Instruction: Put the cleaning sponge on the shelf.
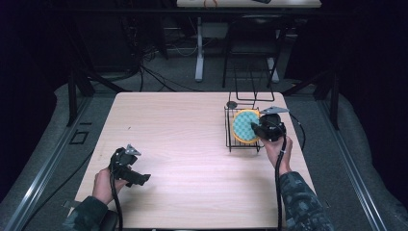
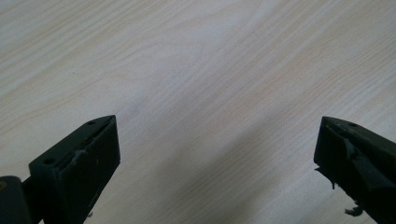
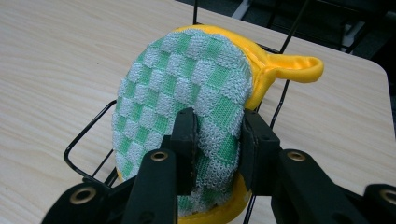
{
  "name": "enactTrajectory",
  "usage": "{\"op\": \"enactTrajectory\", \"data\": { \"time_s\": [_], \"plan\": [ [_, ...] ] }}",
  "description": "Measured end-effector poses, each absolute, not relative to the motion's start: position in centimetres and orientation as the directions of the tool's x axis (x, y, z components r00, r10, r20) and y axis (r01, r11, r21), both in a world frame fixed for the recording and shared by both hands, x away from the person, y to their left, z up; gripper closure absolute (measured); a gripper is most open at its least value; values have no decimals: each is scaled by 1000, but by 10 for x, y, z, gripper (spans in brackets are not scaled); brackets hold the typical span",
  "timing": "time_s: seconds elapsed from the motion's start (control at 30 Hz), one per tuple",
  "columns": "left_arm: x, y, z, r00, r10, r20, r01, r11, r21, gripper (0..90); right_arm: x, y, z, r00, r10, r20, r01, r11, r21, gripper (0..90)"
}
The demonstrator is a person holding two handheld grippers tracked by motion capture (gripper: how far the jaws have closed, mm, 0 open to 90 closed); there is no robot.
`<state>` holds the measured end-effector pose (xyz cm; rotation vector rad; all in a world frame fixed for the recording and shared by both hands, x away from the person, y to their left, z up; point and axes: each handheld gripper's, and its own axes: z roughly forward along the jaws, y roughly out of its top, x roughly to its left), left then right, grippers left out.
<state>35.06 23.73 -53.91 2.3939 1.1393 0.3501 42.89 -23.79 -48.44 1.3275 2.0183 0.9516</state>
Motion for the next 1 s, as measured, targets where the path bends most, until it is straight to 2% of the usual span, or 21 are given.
{"op": "enactTrajectory", "data": {
  "time_s": [0.17,1.0],
  "plan": [
    [351,236,-539,627,778,36,660,-555,506,4,433,-242,-489,-357,934,-14,567,228,792,692],
    [351,236,-539,641,767,35,650,-566,507,4,445,-232,-507,-328,945,7,589,199,783,681]
  ]
}}
